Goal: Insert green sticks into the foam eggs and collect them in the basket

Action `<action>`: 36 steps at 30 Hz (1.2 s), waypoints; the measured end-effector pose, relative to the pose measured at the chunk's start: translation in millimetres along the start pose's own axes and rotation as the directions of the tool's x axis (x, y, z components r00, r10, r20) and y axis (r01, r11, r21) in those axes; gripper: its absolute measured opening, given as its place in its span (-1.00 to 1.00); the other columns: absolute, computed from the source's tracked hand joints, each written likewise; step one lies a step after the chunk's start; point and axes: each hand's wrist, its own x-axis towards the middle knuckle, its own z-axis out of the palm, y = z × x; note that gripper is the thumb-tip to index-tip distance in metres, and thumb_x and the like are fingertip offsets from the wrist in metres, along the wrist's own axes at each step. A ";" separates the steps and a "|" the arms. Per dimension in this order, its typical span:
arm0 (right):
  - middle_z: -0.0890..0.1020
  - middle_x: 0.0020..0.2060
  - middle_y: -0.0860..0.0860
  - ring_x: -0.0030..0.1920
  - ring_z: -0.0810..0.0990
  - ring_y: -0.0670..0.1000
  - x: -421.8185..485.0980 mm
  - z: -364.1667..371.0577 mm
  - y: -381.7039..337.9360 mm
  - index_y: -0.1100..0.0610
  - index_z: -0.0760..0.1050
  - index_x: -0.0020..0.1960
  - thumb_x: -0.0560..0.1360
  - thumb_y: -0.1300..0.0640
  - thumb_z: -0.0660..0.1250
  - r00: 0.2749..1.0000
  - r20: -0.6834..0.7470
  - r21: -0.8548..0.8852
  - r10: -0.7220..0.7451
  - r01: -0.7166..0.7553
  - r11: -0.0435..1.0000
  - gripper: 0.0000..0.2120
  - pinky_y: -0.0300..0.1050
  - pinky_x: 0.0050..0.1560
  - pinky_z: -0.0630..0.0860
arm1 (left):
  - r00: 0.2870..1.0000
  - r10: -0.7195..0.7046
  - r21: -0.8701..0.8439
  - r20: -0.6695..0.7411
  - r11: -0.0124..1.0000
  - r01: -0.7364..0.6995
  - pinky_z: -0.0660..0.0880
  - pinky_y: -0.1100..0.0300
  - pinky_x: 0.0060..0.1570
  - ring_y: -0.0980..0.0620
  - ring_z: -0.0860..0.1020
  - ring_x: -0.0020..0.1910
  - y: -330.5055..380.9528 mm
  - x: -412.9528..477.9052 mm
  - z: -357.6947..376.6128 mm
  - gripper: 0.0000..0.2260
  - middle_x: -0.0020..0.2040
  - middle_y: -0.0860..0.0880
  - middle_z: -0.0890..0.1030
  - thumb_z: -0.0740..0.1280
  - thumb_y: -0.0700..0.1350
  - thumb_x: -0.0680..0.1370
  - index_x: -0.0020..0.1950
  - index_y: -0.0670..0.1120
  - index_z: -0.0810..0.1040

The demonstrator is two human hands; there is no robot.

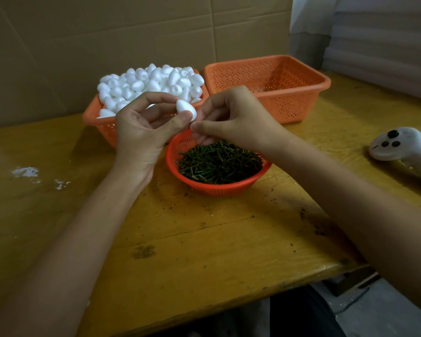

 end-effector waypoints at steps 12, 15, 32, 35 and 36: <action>0.76 -0.07 0.23 0.01 0.77 0.14 -5.8 -0.4 -7.6 0.43 0.60 0.15 0.56 0.29 0.46 0.957 0.177 0.304 0.231 -0.277 0.912 -0.76 -0.14 0.00 0.70 | 0.998 -0.064 -0.044 0.010 0.997 0.065 0.66 -0.11 0.10 -0.13 0.73 0.03 0.1 -1.0 3.0 -0.84 -0.04 -0.10 0.75 0.54 -0.19 0.55 0.12 -0.12 0.69; 0.76 -0.07 0.23 0.01 0.77 0.15 -6.3 0.4 -9.1 0.43 0.59 0.15 0.55 0.29 0.47 0.953 0.180 0.322 0.245 -0.292 0.900 -0.75 -0.14 0.01 0.70 | 0.997 -0.082 -0.072 0.011 0.994 0.082 0.66 0.03 0.00 -0.09 0.73 -0.01 1.8 -2.5 5.6 -0.84 -0.06 -0.09 0.76 0.53 -0.17 0.55 0.11 -0.13 0.69; 0.75 -0.08 0.25 -0.08 0.77 0.18 -8.3 6.5 -13.5 0.26 0.48 0.11 0.49 0.36 0.51 0.974 0.066 0.399 0.214 -0.223 0.889 -0.72 -0.10 -0.10 0.70 | 0.996 -0.093 -0.066 -0.019 0.994 0.091 0.66 0.01 0.01 -0.10 0.72 -0.02 5.0 -0.1 3.8 -0.85 -0.05 -0.14 0.75 0.53 -0.12 0.56 0.08 -0.13 0.67; 0.74 -0.07 0.29 -0.07 0.76 0.21 -8.3 5.5 -13.5 0.26 0.47 0.14 0.49 0.36 0.52 0.979 0.055 0.377 0.195 -0.202 0.904 -0.69 -0.07 -0.08 0.71 | 0.996 -0.093 -0.063 -0.018 0.994 0.091 0.66 0.04 0.00 -0.09 0.73 -0.04 5.2 -0.8 4.7 -0.89 -0.06 -0.12 0.75 0.51 -0.13 0.59 0.08 -0.12 0.68; 0.74 -0.07 0.29 -0.08 0.76 0.21 -8.0 5.1 -13.7 0.27 0.47 0.14 0.49 0.36 0.51 0.981 0.044 0.369 0.190 -0.193 0.909 -0.70 -0.07 -0.09 0.71 | 0.996 -0.091 -0.069 -0.022 0.994 0.089 0.67 0.04 0.00 -0.11 0.74 -0.03 5.1 -0.8 5.5 -0.88 -0.03 -0.13 0.75 0.50 -0.13 0.60 0.10 -0.13 0.68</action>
